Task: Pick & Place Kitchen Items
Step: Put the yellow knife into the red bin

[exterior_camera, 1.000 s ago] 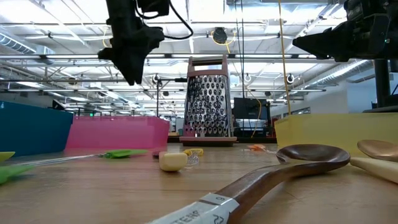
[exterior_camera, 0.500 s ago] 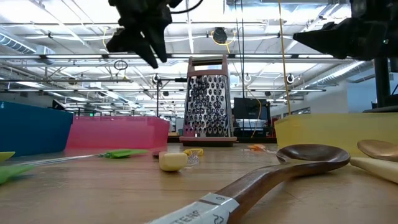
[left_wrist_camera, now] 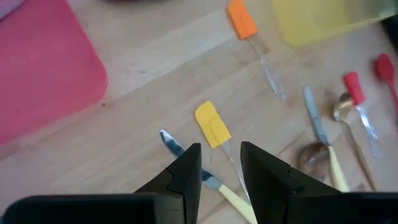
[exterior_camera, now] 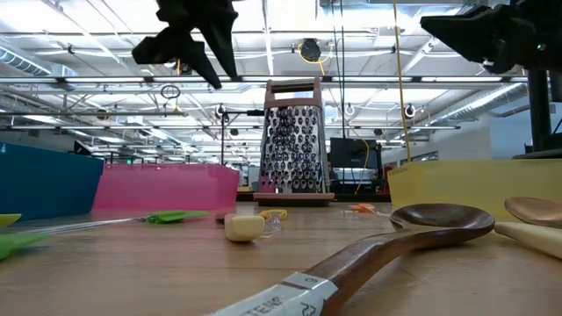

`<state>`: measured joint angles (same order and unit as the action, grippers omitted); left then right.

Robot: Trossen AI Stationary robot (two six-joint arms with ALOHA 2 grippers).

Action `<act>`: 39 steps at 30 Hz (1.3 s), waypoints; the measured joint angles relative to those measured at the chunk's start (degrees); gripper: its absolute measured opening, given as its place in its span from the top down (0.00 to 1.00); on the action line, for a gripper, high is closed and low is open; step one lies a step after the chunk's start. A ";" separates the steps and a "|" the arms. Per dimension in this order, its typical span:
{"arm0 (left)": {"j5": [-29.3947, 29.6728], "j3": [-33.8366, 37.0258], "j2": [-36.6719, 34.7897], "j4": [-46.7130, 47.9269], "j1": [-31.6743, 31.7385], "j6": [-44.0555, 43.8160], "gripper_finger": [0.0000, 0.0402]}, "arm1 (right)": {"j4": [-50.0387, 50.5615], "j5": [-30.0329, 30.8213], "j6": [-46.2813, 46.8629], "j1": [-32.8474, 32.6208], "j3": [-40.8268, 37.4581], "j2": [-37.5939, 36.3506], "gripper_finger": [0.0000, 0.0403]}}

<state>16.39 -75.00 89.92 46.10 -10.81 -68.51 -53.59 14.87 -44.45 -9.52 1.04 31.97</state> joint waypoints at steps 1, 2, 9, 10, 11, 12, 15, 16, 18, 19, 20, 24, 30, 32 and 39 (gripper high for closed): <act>-0.06 0.02 0.68 0.00 -0.33 -0.66 0.71 | -1.15 -0.06 0.02 0.19 0.00 0.00 0.77; -0.39 0.02 1.53 -0.35 -0.59 -1.38 0.71 | -2.22 -0.15 0.14 0.51 0.00 0.00 0.77; -8.95 0.02 8.54 -8.89 -1.54 -2.69 0.71 | -6.23 -3.86 1.82 5.90 0.00 1.47 0.77; -9.95 0.02 9.33 -10.85 -1.55 -2.48 0.71 | -6.24 -6.23 2.17 7.05 0.02 1.91 0.77; -10.82 0.02 10.08 -12.69 -1.55 -2.18 0.71 | -6.23 -8.59 2.68 8.15 0.02 2.32 0.77; -11.45 0.02 10.86 -13.92 -1.52 -2.43 0.71 | -6.23 -11.16 3.17 9.26 0.11 2.95 0.77; -13.08 0.02 12.71 -16.87 -1.48 -5.11 0.71 | -6.16 -16.60 4.34 11.76 0.20 4.34 0.77; -13.68 0.02 13.11 -17.28 -1.51 -6.34 0.71 | -6.25 -17.78 4.50 12.37 0.20 4.83 0.77; -14.59 0.02 13.88 -16.97 -1.96 -9.11 0.71 | -6.19 -18.12 4.61 13.22 0.20 5.46 0.77; -15.22 0.02 14.30 -17.01 -2.37 -10.68 0.71 | -6.15 -18.03 4.86 13.54 0.20 5.71 0.77; -16.11 0.02 14.75 -17.02 -2.87 -12.58 0.71 | -6.25 -18.03 5.27 13.79 0.20 6.00 0.77; -17.63 0.02 16.98 -16.87 -5.50 -20.68 0.71 | -6.20 -18.05 8.55 14.10 0.20 6.56 0.77; -17.62 0.02 21.84 -16.87 -9.24 -31.09 0.71 | -4.07 -18.03 12.74 14.08 0.20 7.14 0.77; -17.32 0.02 23.06 -17.52 -10.02 -33.25 0.71 | -2.19 -18.05 12.74 14.08 0.20 7.42 0.77; -12.80 0.02 24.23 -19.43 -11.10 -37.28 0.71 | -0.52 -18.14 15.71 14.03 0.22 7.52 0.77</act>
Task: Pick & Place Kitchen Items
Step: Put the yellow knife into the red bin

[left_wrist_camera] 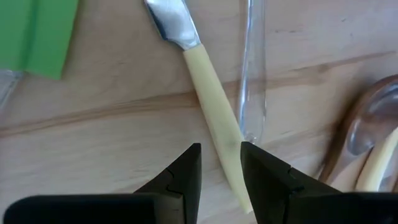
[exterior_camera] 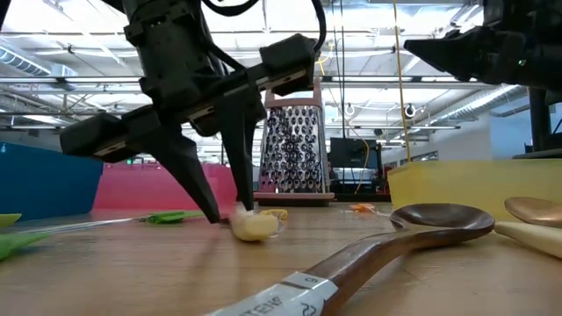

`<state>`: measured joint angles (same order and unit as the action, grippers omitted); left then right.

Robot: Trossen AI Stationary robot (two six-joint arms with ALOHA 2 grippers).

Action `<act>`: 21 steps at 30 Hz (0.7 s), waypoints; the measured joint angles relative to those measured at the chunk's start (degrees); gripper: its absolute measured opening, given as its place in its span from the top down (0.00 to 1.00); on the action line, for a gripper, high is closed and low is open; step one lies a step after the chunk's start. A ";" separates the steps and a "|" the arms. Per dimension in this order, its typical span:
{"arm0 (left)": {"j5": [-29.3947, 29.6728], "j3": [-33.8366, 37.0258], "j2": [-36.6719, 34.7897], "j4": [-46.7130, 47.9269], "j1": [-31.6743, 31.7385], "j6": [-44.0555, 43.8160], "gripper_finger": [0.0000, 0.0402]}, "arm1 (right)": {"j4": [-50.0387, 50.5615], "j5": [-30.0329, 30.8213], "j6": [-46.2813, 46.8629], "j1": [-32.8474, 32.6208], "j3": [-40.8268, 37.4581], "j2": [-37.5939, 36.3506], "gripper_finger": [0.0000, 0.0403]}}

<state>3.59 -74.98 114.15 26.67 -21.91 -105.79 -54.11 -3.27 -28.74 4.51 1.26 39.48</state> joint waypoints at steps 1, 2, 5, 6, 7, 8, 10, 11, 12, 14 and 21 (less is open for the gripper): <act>0.32 0.00 0.00 0.05 -0.02 -0.56 0.71 | 0.01 0.01 0.44 0.00 0.00 0.02 0.77; 0.51 0.00 -0.07 0.16 -0.02 -1.11 0.71 | 0.01 0.01 0.81 0.00 0.00 0.09 0.77; 0.61 0.00 -0.31 0.01 -0.04 -2.72 0.71 | 0.32 0.00 1.09 0.00 0.00 0.25 0.77; 1.00 0.00 -0.31 0.08 -0.02 -2.92 0.71 | 0.44 0.00 1.09 0.00 0.00 0.37 0.77; 1.54 0.00 -0.31 0.20 -0.02 -2.96 0.71 | 0.45 0.00 1.08 0.00 0.00 0.55 0.77; 2.25 0.02 -0.28 0.19 -0.02 -2.99 0.71 | 0.50 0.00 1.10 0.00 0.00 0.74 0.77; 3.39 0.02 -0.31 -0.02 0.05 -3.17 0.71 | 0.46 0.00 1.10 0.00 0.00 1.04 0.77; 3.80 0.00 -0.31 -0.04 0.09 -3.50 0.71 | 0.43 0.00 1.10 0.00 0.00 1.21 0.77; 3.96 0.02 -0.31 0.05 0.13 -3.96 0.71 | 0.48 0.00 1.10 0.00 0.00 1.39 0.77; 3.94 0.00 -0.31 0.09 0.38 -4.28 0.71 | 0.46 0.00 1.10 0.00 0.00 1.66 0.77; 3.99 0.00 0.04 1.46 1.19 -4.28 0.71 | 0.42 0.00 1.10 0.00 0.00 1.68 0.77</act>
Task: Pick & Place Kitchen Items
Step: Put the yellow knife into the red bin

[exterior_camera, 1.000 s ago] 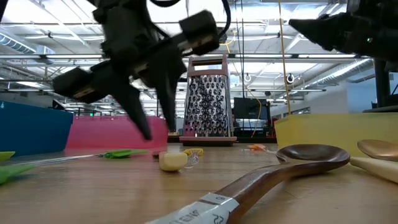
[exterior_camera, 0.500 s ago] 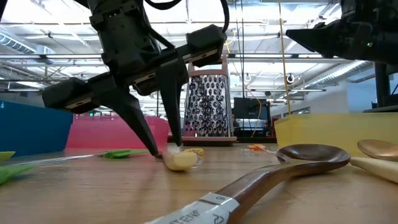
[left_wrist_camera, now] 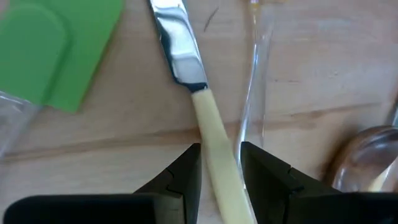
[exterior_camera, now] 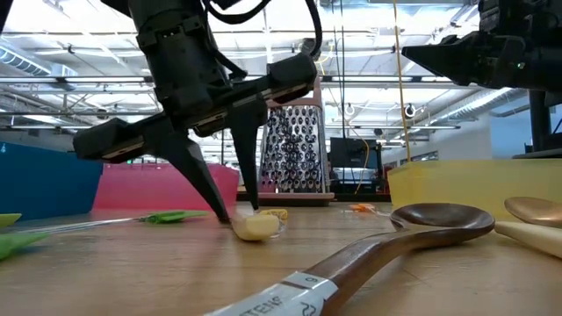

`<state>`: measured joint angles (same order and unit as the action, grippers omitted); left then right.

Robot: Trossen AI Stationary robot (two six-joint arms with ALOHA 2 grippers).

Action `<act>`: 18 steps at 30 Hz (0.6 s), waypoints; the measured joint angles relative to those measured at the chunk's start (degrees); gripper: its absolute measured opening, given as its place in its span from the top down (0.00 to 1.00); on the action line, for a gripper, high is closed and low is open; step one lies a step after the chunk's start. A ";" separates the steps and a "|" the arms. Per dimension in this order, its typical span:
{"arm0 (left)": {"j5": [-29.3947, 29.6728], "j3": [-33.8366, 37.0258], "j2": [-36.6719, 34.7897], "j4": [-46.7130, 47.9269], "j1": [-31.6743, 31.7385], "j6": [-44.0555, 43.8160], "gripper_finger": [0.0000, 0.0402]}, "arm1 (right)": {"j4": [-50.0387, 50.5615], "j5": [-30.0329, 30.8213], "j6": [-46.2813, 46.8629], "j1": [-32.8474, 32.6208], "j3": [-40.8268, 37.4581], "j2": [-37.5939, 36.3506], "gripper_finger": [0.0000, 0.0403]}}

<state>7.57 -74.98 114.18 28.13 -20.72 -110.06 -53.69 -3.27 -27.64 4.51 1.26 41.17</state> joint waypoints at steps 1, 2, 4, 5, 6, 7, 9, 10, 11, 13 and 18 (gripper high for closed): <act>0.00 0.00 -0.01 0.65 0.11 0.01 0.71 | 0.02 -0.01 -0.01 0.00 0.00 0.00 0.77; 0.00 0.00 -0.01 1.60 0.20 0.01 0.71 | 0.02 0.00 0.00 0.00 0.00 0.00 0.77; 0.00 0.00 -0.01 3.55 0.47 0.02 0.71 | 0.03 -0.01 0.00 0.00 0.00 0.00 0.77; 0.00 0.00 -0.01 4.36 0.62 0.02 0.71 | 0.06 -0.02 0.00 0.00 0.00 0.00 0.77; 0.00 0.00 -0.01 5.11 0.75 0.04 0.71 | 0.17 -0.02 0.04 0.00 0.00 0.00 0.77; -0.06 0.00 -0.01 5.60 0.90 0.17 0.71 | 0.33 -0.02 0.26 0.00 0.00 0.00 0.77; -0.06 0.00 -0.01 6.19 1.26 0.91 0.71 | 0.40 -0.02 0.68 0.00 0.00 0.00 0.77; -0.17 0.00 -0.01 6.35 1.47 1.43 0.71 | 0.39 -0.01 0.98 0.00 0.00 0.00 0.77; -0.25 0.00 -0.01 6.48 1.62 2.44 0.71 | 0.40 -0.02 1.34 0.00 0.00 0.00 0.77; -0.64 0.00 -0.02 7.15 1.94 4.14 0.71 | 0.41 -0.02 1.72 0.00 0.00 0.00 0.77; -2.82 -0.10 -0.06 10.17 2.13 7.29 0.71 | 0.47 -0.02 2.97 0.00 0.02 0.00 0.77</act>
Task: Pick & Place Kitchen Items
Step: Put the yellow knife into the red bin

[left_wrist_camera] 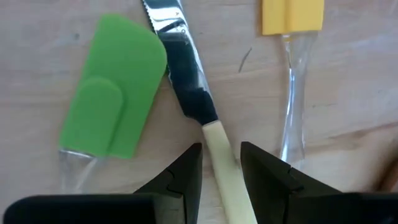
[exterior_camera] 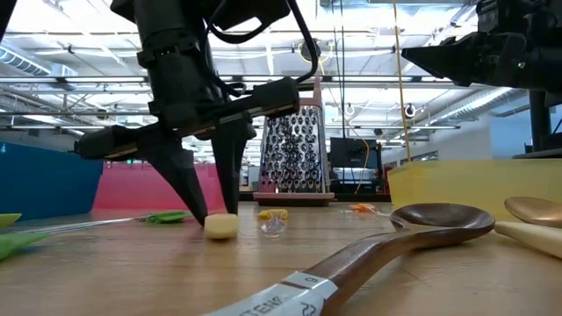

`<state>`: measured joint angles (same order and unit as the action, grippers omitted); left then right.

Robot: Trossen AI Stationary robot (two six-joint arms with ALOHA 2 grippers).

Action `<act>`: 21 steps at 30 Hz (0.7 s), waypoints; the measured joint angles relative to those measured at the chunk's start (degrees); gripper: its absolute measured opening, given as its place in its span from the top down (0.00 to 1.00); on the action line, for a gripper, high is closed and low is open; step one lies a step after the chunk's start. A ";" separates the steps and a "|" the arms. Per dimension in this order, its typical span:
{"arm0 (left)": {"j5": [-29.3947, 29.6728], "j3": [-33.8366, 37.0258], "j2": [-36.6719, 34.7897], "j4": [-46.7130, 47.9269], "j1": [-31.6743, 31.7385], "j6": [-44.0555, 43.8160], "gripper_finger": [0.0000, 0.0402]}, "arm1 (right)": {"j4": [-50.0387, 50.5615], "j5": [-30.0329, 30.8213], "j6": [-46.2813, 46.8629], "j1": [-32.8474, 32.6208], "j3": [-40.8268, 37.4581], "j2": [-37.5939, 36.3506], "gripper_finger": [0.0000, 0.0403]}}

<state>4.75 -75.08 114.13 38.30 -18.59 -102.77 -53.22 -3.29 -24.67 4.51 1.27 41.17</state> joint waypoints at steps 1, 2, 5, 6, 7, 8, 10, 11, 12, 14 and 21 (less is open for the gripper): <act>-0.06 -0.01 -0.05 0.53 -0.02 0.78 0.71 | 0.01 0.00 0.02 0.00 0.01 0.00 0.77; -0.04 -0.01 -0.07 0.85 -0.14 1.69 0.71 | 0.08 0.00 0.02 -0.01 -0.01 0.00 0.77; 0.00 -0.01 -0.07 0.93 -0.59 4.19 0.71 | 0.27 0.00 0.02 -0.01 0.00 0.00 0.77; 0.08 -0.01 -0.07 1.00 -0.72 4.72 0.71 | 0.27 0.00 0.02 0.00 -0.01 0.00 0.77; 0.15 -0.01 -0.07 1.09 -0.81 4.99 0.71 | 0.27 0.00 0.02 0.00 0.01 0.00 0.77; 0.19 -0.01 -0.07 1.18 -0.87 5.03 0.71 | 0.27 0.00 0.00 0.00 0.00 0.00 0.77; 0.24 -0.01 -0.07 1.37 -0.90 5.03 0.71 | 0.27 0.00 0.02 0.00 0.01 0.00 0.77; 0.29 -0.01 -0.07 1.51 -0.92 5.01 0.71 | 0.27 0.00 0.00 0.00 -0.02 0.00 0.77; 0.29 -0.01 -0.07 1.75 -0.88 4.99 0.71 | 0.27 0.00 0.02 0.00 -0.01 0.00 0.77; 0.20 -0.01 -0.07 2.42 -0.68 4.93 0.71 | 0.29 0.00 0.00 0.00 0.01 0.00 0.77; -0.25 0.01 -0.09 3.48 -0.63 4.79 0.89 | 0.28 0.00 0.00 0.00 0.01 0.00 0.77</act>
<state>4.50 -75.07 114.04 41.78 -19.22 -97.97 -52.93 -3.29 -24.67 4.51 1.28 41.17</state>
